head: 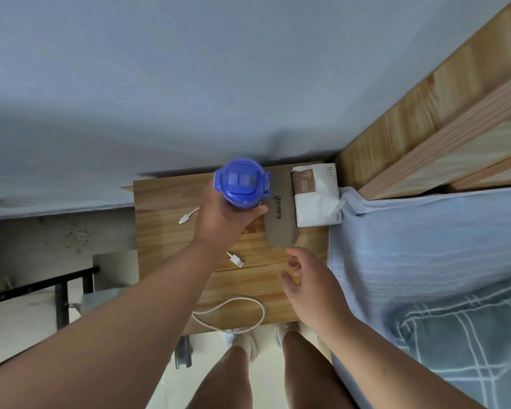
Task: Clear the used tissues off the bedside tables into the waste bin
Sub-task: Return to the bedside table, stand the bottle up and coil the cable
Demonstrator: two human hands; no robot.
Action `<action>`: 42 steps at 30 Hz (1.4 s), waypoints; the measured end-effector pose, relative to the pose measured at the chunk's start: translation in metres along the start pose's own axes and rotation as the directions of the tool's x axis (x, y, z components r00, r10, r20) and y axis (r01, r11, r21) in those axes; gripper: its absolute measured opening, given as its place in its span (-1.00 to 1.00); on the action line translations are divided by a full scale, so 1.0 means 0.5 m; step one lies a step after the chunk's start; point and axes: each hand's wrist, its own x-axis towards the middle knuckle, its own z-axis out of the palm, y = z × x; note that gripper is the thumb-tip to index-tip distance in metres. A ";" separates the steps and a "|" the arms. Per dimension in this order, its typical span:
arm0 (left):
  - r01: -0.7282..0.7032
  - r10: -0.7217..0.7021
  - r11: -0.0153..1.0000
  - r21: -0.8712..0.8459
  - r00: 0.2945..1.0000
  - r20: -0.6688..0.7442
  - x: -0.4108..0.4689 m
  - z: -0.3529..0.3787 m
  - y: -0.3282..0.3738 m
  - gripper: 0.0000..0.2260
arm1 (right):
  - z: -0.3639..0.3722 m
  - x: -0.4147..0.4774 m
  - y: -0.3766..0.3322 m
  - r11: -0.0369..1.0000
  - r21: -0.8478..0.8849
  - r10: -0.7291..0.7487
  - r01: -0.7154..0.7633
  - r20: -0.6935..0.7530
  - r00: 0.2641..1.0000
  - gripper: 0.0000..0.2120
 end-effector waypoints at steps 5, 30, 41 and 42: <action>0.030 -0.036 0.958 0.287 0.999 0.016 0.001 -0.032 -0.011 -0.43 | 0.001 0.004 -0.008 0.999 -0.010 0.032 -0.031 0.066 0.997 -0.58; 0.773 -0.679 0.423 -0.473 0.616 0.399 -0.344 -0.205 0.273 -0.76 | -0.104 -0.132 -0.236 0.983 0.185 -0.057 -0.024 0.422 0.905 -0.76; 0.565 -0.286 0.112 -0.817 0.806 0.518 -0.455 -0.295 0.707 -0.69 | -0.364 -0.376 -0.403 0.925 0.348 -0.282 0.151 0.367 0.886 -0.64; 0.452 -0.296 0.178 -0.874 0.872 0.391 -0.444 -0.300 0.735 -0.68 | -0.380 -0.396 -0.415 0.914 0.379 -0.295 0.144 0.380 0.877 -0.63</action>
